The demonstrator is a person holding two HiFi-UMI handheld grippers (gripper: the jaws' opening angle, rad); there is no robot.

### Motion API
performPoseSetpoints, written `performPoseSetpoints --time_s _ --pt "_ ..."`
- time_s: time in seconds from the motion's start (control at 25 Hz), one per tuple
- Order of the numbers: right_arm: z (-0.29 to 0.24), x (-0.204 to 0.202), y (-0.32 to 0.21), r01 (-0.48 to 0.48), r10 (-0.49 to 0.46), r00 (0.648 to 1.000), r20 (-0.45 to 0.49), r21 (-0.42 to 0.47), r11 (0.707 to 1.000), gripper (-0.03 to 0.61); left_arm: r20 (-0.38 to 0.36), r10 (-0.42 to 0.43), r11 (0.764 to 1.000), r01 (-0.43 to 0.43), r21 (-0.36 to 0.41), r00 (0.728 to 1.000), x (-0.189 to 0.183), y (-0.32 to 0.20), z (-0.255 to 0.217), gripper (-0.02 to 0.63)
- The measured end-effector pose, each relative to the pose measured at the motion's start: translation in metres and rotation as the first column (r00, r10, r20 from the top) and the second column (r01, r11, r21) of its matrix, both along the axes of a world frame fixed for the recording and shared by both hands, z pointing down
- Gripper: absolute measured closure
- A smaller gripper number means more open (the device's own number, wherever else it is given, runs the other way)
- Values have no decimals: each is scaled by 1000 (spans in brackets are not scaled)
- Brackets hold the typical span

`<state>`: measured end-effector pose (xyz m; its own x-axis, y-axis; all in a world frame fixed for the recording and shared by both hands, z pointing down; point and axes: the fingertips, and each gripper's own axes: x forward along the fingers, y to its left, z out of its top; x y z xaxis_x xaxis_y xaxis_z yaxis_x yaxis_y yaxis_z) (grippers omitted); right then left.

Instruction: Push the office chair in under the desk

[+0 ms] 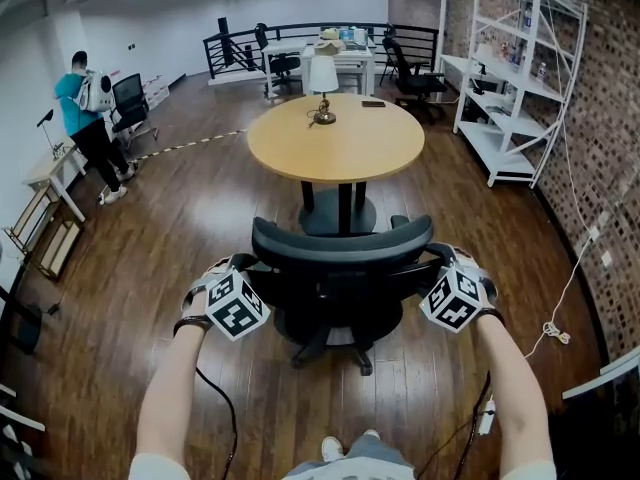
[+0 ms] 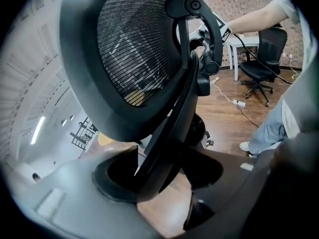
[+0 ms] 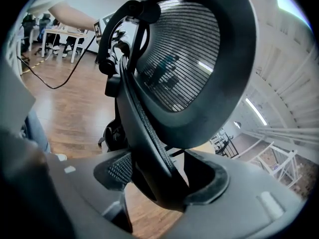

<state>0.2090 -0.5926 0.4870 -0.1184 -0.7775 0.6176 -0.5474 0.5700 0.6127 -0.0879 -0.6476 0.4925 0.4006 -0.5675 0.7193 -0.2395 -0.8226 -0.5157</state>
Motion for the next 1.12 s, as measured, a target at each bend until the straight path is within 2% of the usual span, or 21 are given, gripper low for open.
performPoseSetpoints --time_s 0.96,1.12 --pt "-1 31 -187 -11 12 1000 -22 52 999 276 -17 3 999 -2 33 1000 31 -191 -2 318" --pt "-1 35 -199 -1 2 1000 -25 42 999 276 -2 4 1000 -4 2 1000 36 -203 -2 314"
